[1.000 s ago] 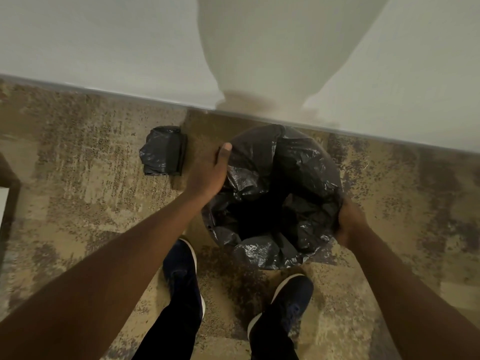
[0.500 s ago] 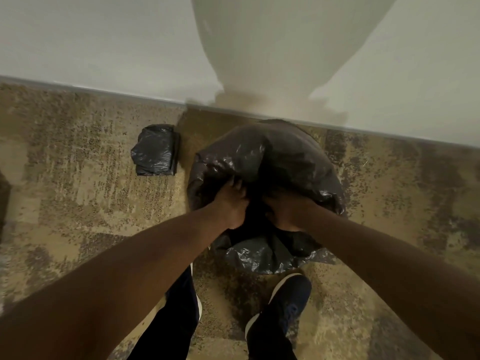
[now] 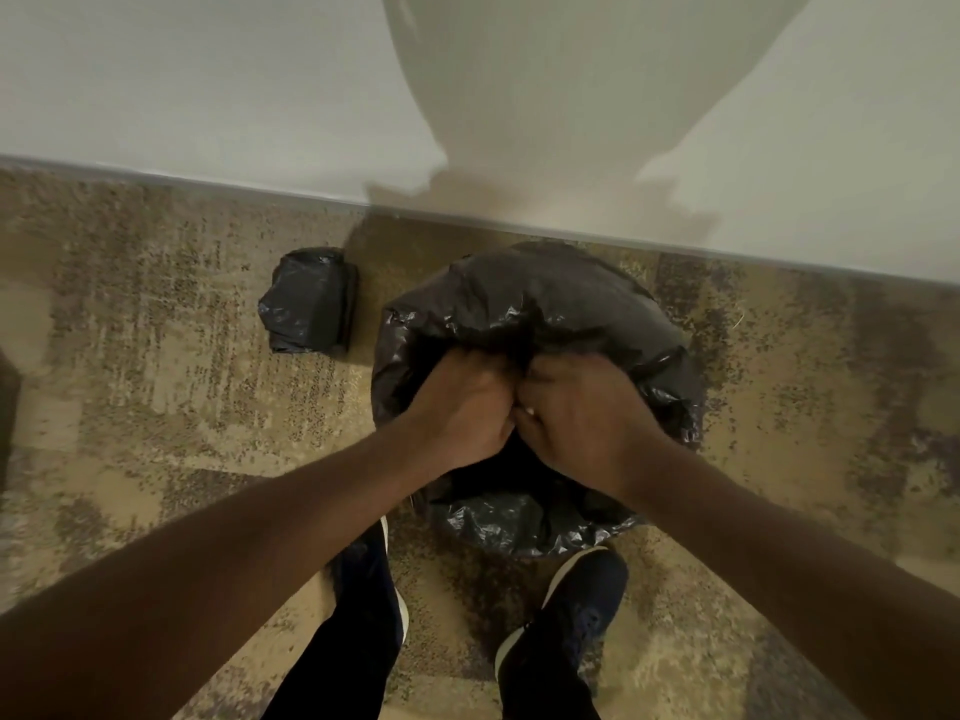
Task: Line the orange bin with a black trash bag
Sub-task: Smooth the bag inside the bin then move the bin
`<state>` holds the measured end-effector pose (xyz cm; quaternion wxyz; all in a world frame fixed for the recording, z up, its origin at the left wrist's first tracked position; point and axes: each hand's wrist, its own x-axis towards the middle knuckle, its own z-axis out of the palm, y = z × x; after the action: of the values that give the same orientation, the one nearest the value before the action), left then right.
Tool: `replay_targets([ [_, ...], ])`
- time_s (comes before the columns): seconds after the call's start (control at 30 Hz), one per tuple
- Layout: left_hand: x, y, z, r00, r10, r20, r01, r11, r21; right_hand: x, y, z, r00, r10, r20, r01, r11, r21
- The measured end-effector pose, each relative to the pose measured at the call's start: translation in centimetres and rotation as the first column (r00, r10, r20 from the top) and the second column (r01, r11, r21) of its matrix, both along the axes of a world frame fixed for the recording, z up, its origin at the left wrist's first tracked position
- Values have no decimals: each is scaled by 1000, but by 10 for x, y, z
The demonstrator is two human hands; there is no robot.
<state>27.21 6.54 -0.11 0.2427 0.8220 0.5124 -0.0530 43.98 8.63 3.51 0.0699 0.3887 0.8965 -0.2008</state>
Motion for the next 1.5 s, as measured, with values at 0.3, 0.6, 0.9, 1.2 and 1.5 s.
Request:
replay_targets([
  [0.3, -23, 23, -6, 953, 299, 41, -296, 903, 310, 34, 54, -34, 906, -422, -34, 423, 906, 27],
  [0.6, -32, 62, -17, 771, 589, 241, -614, 788, 37, 43, 88, -40, 712, -691, -122, 674, 722, -159],
  [0.9, -54, 80, -14, 289, 949, 127, -693, 299, -656, 57, 106, -36, 358, -922, 148, 742, 185, -644],
  [1.2, -43, 64, 3, 514, 814, 272, -765, 578, -286, 53, 62, -24, 470, -878, -94, 841, 477, -254],
  [1.5, -48, 76, -5, 273, 953, 134, -759, 299, -579, 75, 78, -45, 187, -974, 126, 798, 76, -599],
])
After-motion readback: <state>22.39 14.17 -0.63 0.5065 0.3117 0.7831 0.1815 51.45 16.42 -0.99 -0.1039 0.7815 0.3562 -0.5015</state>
